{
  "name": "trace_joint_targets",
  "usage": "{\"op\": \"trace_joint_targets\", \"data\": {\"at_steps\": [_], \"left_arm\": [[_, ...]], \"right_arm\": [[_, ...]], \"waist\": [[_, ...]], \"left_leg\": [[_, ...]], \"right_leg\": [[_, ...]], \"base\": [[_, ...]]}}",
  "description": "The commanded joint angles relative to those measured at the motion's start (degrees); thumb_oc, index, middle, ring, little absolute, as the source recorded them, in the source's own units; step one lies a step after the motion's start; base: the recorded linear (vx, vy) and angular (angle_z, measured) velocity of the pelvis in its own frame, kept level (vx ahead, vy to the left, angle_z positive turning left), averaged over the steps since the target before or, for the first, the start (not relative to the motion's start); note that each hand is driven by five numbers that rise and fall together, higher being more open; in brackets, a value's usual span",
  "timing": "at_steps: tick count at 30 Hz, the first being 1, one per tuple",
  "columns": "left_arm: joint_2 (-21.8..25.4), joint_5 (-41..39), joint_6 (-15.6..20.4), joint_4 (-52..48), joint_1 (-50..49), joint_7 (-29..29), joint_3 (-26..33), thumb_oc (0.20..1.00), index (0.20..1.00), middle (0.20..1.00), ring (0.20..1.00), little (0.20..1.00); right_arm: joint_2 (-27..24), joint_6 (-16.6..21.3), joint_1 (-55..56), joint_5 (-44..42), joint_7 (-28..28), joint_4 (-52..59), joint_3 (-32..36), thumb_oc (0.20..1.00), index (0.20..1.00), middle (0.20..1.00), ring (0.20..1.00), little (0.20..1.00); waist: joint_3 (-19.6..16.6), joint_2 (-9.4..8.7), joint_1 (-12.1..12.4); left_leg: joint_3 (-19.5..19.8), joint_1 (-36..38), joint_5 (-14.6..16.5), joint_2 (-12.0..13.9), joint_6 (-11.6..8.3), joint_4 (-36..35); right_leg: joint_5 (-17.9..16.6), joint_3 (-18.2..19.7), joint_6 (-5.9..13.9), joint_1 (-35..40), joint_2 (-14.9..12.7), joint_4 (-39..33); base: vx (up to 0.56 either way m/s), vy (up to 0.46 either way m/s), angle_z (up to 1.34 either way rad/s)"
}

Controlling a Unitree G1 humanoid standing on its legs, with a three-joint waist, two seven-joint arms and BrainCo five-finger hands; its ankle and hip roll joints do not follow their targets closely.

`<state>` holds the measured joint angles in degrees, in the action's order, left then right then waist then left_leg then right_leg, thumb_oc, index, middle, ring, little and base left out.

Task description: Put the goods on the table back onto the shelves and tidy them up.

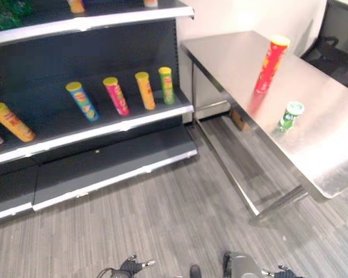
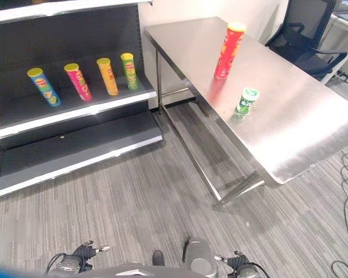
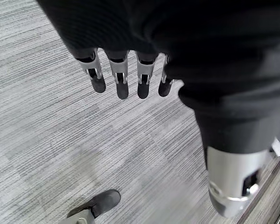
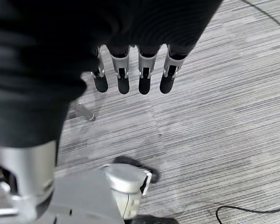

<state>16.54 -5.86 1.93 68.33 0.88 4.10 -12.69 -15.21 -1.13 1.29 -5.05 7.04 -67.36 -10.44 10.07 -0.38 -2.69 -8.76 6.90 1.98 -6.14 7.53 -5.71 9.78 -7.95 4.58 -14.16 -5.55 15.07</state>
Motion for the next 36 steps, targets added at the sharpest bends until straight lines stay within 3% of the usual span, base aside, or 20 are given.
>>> {"op": "trace_joint_targets", "data": {"at_steps": [1, 3, 6, 9, 11, 13, 16, 18, 19, 22, 23, 25, 28, 30, 36], "left_arm": [[0.46, 2.69, 0.87, 0.53, 2.73, 0.06, 0.71, 1.000, 1.000, 1.000, 1.000, 1.000], [-0.03, 3.38, 1.14, 1.02, 3.06, 0.09, 0.59, 1.000, 1.000, 1.000, 1.000, 1.000], [-0.55, 3.53, 1.18, 1.49, 2.98, 0.15, 0.35, 1.000, 1.000, 1.000, 1.000, 1.000], [-0.86, 3.69, 1.16, 1.54, 3.04, 0.22, -0.10, 1.000, 1.000, 1.000, 1.000, 1.000], [-0.94, 3.53, 0.94, 1.59, 3.25, 0.33, -0.08, 1.000, 1.000, 1.000, 1.000, 1.000], [-0.95, 3.45, 0.90, 1.50, 3.22, 0.40, 0.04, 1.000, 1.000, 1.000, 1.000, 1.000], [-1.13, 2.23, 1.02, 0.99, 2.66, 0.29, 0.51, 1.000, 1.000, 1.000, 1.000, 1.000], [-1.01, 1.39, 1.11, -0.06, 2.72, -0.12, 0.45, 1.000, 1.000, 1.000, 1.000, 1.000], [-1.03, 1.00, 1.04, -0.35, 3.06, -0.29, 0.23, 1.000, 1.000, 1.000, 1.000, 1.000], [-1.23, 0.42, 1.02, -0.65, 3.12, -0.41, 0.06, 1.000, 1.000, 1.000, 1.000, 1.000], [-1.38, 0.30, 0.93, -0.55, 3.00, -0.46, 0.16, 1.000, 1.000, 1.000, 1.000, 1.000], [-1.62, 0.60, 0.80, 0.03, 2.52, -0.25, 0.17, 1.000, 1.000, 1.000, 1.000, 1.000], [-1.59, 0.70, 0.82, 0.46, 2.05, -0.01, 0.08, 1.000, 1.000, 1.000, 1.000, 1.000], [-1.80, 0.67, 0.83, 0.72, 1.91, 0.03, 0.05, 1.000, 1.000, 1.000, 1.000, 1.000], [-1.18, 0.41, 0.97, -0.19, 1.42, 0.19, 0.35, 1.000, 1.000, 1.000, 1.000, 1.000]], "right_arm": [[-2.14, -0.01, -1.58, -0.96, 0.48, 0.05, 0.38, 1.000, 1.000, 1.000, 1.000, 1.000], [-2.43, 0.15, -1.40, -0.56, 0.39, 0.12, 0.31, 1.000, 1.000, 1.000, 1.000, 1.000], [-2.80, 0.58, -1.08, -0.54, 0.27, 0.53, 0.32, 1.000, 1.000, 1.000, 1.000, 1.000], [-3.38, 0.75, -0.79, -0.60, 0.37, 0.48, 0.54, 1.000, 1.000, 1.000, 1.000, 1.000], [-4.08, 0.73, -0.91, 0.42, 0.27, 0.46, -0.49, 1.000, 1.000, 1.000, 1.000, 1.000], [-4.19, 0.75, -0.85, 0.57, 0.19, 0.38, -0.64, 1.000, 1.000, 1.000, 1.000, 1.000], [-4.32, 0.81, -0.85, 0.88, 0.11, -0.31, -1.15, 1.000, 1.000, 1.000, 1.000, 1.000], [-4.42, 0.88, -1.06, 0.99, 0.04, -0.13, -1.39, 1.000, 1.000, 1.000, 1.000, 1.000], [-4.57, 0.98, -1.20, 1.05, 0.11, -0.07, -1.46, 1.000, 1.000, 1.000, 1.000, 1.000], [-4.69, 0.69, -1.22, 0.81, 0.11, -0.36, -1.42, 1.000, 1.000, 1.000, 1.000, 1.000], [-4.70, 0.56, -1.18, 0.72, 0.06, -0.56, -1.35, 1.000, 1.000, 1.000, 1.000, 1.000], [-4.59, 0.45, -1.06, 1.11, 0.23, -1.30, -1.49, 1.000, 1.000, 1.000, 1.000, 1.000], [-4.73, 0.34, -0.67, 1.79, 0.39, -1.49, -1.71, 1.000, 1.000, 1.000, 1.000, 1.000], [-4.64, 0.36, -0.06, 1.70, 0.48, -2.23, -1.11, 1.000, 1.000, 1.000, 1.000, 1.000], [-3.99, 0.04, 1.44, 1.36, 0.98, -3.62, 0.42, 1.000, 1.000, 1.000, 1.000, 1.000]], "waist": [[1.56, 0.33, -0.51], [1.30, -0.51, -0.50], [0.14, -0.74, -0.69], [-0.89, -0.77, -1.20], [-1.88, -0.94, -0.99], [-1.94, -0.95, -0.86], [-1.95, -1.21, -0.24], [-0.96, -1.74, 0.05], [0.15, -2.04, 0.13], [1.66, -1.91, -0.02], [1.79, -1.87, -0.17], [1.52, -2.53, -0.22], [0.89, -2.47, -0.08], [-0.29, -0.82, -0.36], [-2.16, 0.54, -0.99]], "left_leg": [[1.07, -0.26, 3.71, 2.10, -3.49, 0.71], [1.90, 0.86, 4.87, 1.31, -3.80, 0.71], [2.83, 2.06, 5.83, 1.90, -4.63, 0.71], [3.27, 2.88, 6.18, 3.16, -5.68, 0.71], [3.71, 4.51, 5.84, 5.09, -7.43, 0.71], [3.68, 4.94, 5.88, 5.30, -7.64, 0.71], [3.58, 4.28, 7.01, 6.06, -8.58, 5.81], [3.45, 0.43, 6.91, 6.05, -9.78, 13.91], [3.35, -3.64, 5.54, 6.20, -10.82, 22.12], [2.25, -8.65, 2.45, 7.79, -11.28, 31.42], [1.24, -9.38, 2.45, 8.53, -11.00, 31.20], [0.06, -9.23, 5.31, 8.85, -9.45, 23.82], [3.16, -8.90, 1.56, 8.56, -9.25, 12.90], [6.26, -5.06, -1.12, 8.20, -9.65, 2.43], [3.48, -1.29, 0.15, 7.65, -9.29, 0.71]], "right_leg": [[-11.80, 5.30, 2.44, 6.11, 3.79, -15.99], [-13.79, 5.46, 2.81, 7.04, 3.85, -20.07], [-13.92, 4.20, 2.05, 8.84, 3.77, -20.07], [-12.69, 2.66, 1.33, 10.66, 4.31, -20.07], [-9.45, 1.24, -0.38, 13.34, 5.69, -20.07], [-8.86, 0.94, -0.57, 13.91, 5.87, -20.07], [-6.89, 0.33, -1.63, 15.95, 6.37, -20.07], [-5.90, -0.07, -2.26, 16.88, 6.10, -20.07], [-5.32, -0.88, -2.93, 17.88, 5.86, -20.07], [-4.51, -1.65, -4.15, 19.29, 6.18, -20.07], [-4.41, -1.93, -4.16, 19.53, 6.00, -20.07], [-4.85, -2.17, -3.45, 19.55, 4.65, -20.07], [-4.68, -1.89, -3.17, 19.51, 4.34, -20.07], [-4.53, -0.79, -3.14, 19.76, 5.24, -20.07], [-4.95, 0.88, -1.97, 20.83, 4.19, -20.07]], "base": [[0.12, -0.059, -0.24], [0.25, -0.138, 0.31], [0.25, -0.174, 0.40], [0.28, -0.289, 0.77], [0.32, -0.379, 0.66], [0.18, -0.214, 0.26], [0.14, -0.202, 0.07], [0.00, -0.141, 0.04], [-0.02, -0.155, -0.04], [-0.02, -0.094, 0.17], [0.00, 0.000, 0.00], [0.02, 0.019, 0.05], [0.04, 0.061, 0.01], [0.12, 0.170, -0.12], [0.11, 0.186, -0.54]]}}
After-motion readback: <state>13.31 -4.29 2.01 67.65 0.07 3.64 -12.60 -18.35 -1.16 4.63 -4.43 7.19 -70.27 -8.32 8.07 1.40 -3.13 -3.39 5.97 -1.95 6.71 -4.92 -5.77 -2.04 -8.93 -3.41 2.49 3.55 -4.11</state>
